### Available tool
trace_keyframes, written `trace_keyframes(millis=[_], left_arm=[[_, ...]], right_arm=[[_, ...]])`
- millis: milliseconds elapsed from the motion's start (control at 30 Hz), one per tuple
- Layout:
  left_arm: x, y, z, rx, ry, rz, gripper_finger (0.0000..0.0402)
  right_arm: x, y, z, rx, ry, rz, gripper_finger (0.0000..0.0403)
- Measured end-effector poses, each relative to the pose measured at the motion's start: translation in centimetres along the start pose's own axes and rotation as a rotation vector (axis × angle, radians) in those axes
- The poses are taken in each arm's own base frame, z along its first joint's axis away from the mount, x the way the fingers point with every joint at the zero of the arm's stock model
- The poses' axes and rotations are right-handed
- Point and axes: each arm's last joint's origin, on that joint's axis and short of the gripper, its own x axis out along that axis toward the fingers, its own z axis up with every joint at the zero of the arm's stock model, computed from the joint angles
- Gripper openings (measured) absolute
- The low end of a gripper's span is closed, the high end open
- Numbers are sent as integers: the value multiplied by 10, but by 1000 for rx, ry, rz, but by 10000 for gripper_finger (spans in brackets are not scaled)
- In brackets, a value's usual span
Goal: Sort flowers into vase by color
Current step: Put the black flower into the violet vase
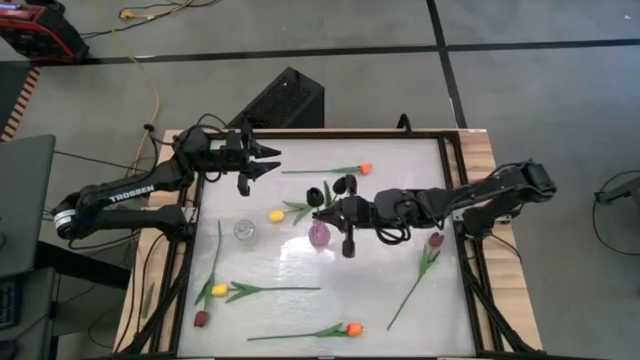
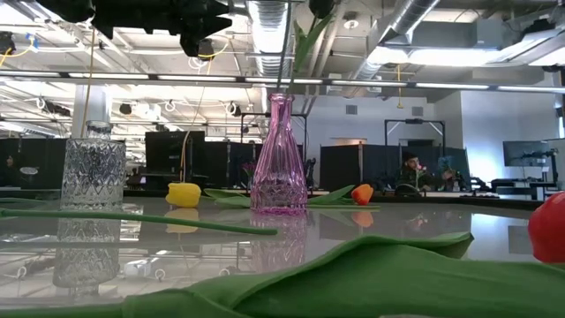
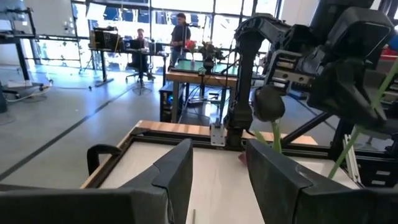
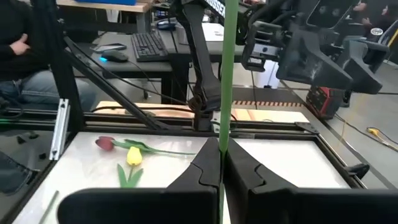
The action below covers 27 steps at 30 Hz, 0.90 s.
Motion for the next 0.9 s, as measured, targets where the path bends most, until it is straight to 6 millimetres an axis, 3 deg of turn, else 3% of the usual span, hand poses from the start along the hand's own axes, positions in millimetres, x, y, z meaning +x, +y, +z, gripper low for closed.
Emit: trace_keyframes(millis=[433,900], left_arm=[[0,0,0,10,1,-1,137],[0,0,-2,-1,24,1,137]], right_arm=[[-4,-7,4,5,-4,-40,29],[10,-9,-10,36,51,-39,44]])
